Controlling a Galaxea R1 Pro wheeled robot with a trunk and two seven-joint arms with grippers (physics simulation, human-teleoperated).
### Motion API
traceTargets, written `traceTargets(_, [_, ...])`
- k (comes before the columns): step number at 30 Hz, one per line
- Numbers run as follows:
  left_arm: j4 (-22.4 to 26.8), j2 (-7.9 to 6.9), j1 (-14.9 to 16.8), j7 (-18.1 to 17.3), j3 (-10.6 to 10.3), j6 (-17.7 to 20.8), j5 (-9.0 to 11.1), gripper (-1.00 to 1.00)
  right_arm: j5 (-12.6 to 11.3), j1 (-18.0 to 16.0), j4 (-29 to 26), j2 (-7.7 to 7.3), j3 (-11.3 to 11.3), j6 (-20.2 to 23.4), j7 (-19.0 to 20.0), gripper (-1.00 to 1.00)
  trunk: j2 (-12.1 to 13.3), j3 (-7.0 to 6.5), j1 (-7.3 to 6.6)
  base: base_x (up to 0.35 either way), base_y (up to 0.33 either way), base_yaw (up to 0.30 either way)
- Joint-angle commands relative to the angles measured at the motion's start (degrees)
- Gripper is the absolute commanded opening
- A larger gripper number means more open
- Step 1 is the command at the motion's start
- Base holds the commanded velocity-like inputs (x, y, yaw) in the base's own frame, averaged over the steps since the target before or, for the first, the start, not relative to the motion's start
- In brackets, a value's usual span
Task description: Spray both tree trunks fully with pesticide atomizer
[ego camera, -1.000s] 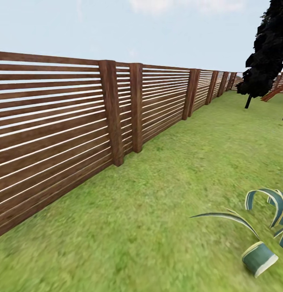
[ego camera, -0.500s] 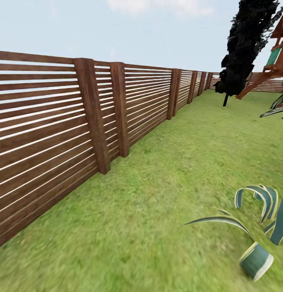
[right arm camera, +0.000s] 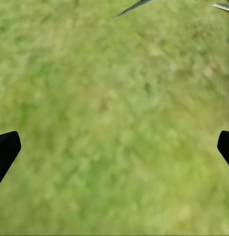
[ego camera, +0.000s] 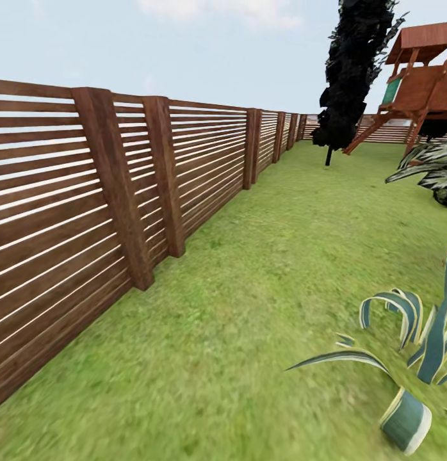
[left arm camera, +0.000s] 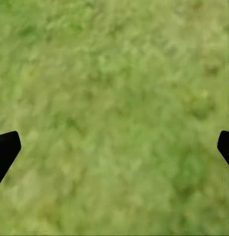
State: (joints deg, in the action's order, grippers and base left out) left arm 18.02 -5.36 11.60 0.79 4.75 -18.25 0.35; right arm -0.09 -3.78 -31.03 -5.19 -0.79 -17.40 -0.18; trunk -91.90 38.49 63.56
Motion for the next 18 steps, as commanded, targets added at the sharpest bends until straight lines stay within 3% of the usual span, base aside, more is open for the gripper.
traceTargets(1, [0.0, 0.0, 0.0, 0.0, 0.0, -0.01, 0.0, 1.0, 0.0, 0.0, 0.0, 0.0, 0.0, 0.0, 0.0, 1.0, 0.0, 0.0, 0.0, 0.334, 0.168, -0.033])
traceTargets(18, [0.0, 0.0, 0.0, -0.01, 0.0, -0.01, 0.0, 1.0, 0.0, 0.0, 0.0, 0.0, 0.0, 0.0, 0.0, 1.0, 0.0, 0.0, 0.0, 0.334, 0.175, -0.004])
